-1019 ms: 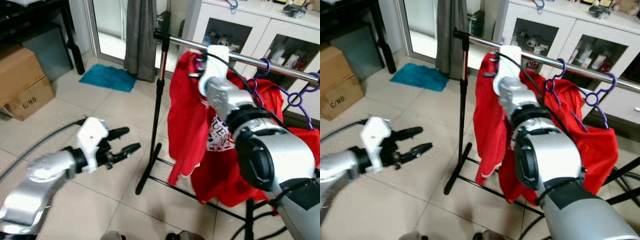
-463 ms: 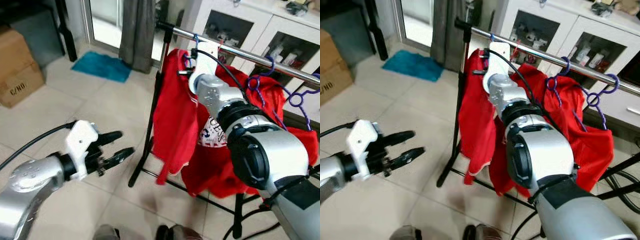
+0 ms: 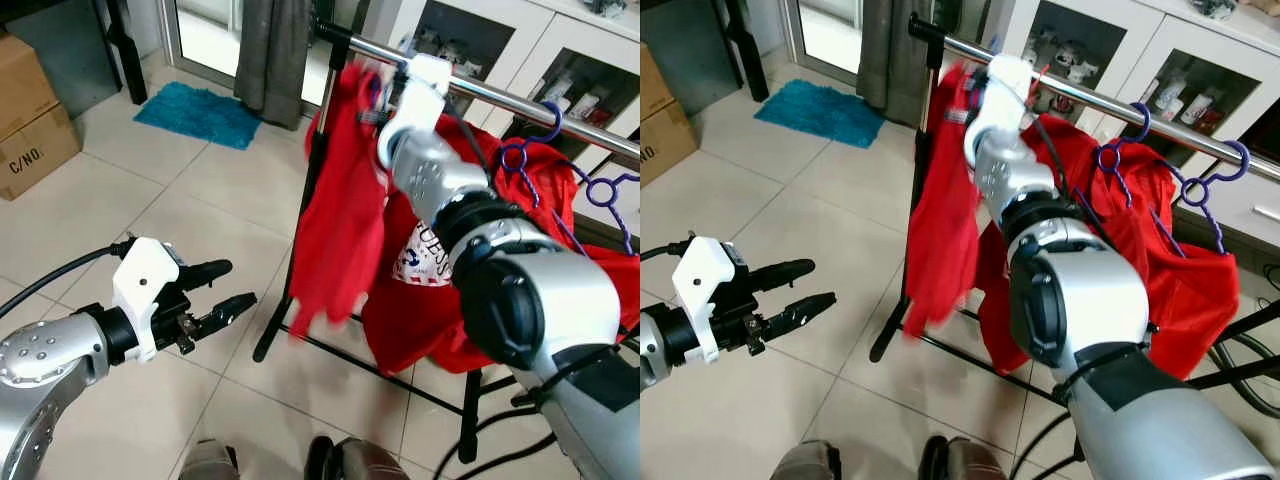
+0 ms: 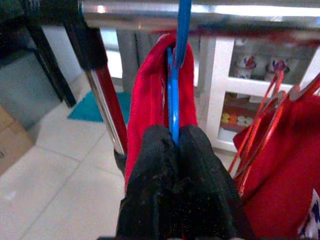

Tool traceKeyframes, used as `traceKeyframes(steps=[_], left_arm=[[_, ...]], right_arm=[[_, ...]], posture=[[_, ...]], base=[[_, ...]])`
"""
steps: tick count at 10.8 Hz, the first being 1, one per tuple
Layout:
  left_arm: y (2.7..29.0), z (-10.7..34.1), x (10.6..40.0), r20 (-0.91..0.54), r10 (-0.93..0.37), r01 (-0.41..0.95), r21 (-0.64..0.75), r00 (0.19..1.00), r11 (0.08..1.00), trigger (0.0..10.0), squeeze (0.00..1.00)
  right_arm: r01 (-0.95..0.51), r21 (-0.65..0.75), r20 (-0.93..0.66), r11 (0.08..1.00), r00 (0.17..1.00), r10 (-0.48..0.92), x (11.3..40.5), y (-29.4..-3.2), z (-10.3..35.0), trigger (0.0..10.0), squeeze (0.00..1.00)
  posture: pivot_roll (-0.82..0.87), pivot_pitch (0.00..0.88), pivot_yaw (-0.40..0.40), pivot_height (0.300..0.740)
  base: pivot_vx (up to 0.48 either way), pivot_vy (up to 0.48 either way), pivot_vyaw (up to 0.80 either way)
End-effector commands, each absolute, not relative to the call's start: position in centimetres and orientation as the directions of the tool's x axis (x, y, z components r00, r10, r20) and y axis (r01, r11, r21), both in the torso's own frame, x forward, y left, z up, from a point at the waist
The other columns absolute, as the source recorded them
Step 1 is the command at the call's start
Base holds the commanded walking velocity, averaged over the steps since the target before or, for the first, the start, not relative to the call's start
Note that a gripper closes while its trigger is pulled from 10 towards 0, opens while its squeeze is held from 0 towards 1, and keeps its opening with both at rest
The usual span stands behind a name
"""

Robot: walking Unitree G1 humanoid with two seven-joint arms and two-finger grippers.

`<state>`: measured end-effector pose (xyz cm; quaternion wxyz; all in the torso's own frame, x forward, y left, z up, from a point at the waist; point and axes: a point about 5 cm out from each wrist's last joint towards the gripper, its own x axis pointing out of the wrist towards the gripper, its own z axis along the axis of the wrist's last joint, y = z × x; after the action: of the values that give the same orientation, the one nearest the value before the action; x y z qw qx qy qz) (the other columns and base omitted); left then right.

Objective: Hang hanger

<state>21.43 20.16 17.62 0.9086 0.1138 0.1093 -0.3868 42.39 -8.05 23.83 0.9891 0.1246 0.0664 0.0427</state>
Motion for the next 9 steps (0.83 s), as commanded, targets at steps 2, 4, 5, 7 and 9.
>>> traceKeyframes(steps=[2, 4, 5, 7, 9], left_arm=[[19.8, 18.3, 21.3, -0.279, -0.704, 0.752, 0.122, 0.653, 0.648, 10.0, 0.00], [19.7, 18.7, 21.5, -0.299, -0.730, 0.783, 0.114, 0.615, 0.612, 10.0, 0.00], [19.7, 18.7, 21.6, -0.311, -0.739, 0.795, 0.111, 0.597, 0.596, 10.0, 0.00], [19.8, 19.4, 21.7, -0.333, -0.763, 0.826, 0.106, 0.554, 0.553, 10.0, 0.00], [20.0, 19.8, 22.1, -0.343, -0.765, 0.833, 0.117, 0.546, 0.541, 10.0, 0.00]], right_arm=[[-0.025, 0.229, -0.079, 0.973, 0.996, 0.045, 42.7, -9.3, 25.4, 10.0, 0.00], [-0.004, 0.145, -0.154, 0.989, 0.988, 0.026, 42.6, -9.7, 24.2, 10.0, 0.00], [0.007, 0.135, -0.165, 0.991, 0.986, 0.015, 42.6, -9.8, 24.1, 10.0, 0.00], [0.046, 0.162, -0.166, 0.986, 0.986, -0.018, 42.7, -10.3, 24.4, 10.0, 0.00], [0.031, 0.147, -0.156, 0.989, 0.988, -0.008, 42.7, -9.9, 24.7, 10.0, 0.00]], posture=[[0.19, 0.137, -0.169, 0.740], [0.20, 0.152, -0.109, 0.740], [0.20, 0.162, -0.091, 0.740], [0.22, 0.182, -0.039, 0.740], [0.23, 0.184, -0.045, 0.740]], base=[[0.000, 0.000, 0.00], [0.000, 0.000, 0.00], [0.000, 0.000, 0.00], [0.000, 0.000, 0.00], [0.000, 0.000, 0.00]])
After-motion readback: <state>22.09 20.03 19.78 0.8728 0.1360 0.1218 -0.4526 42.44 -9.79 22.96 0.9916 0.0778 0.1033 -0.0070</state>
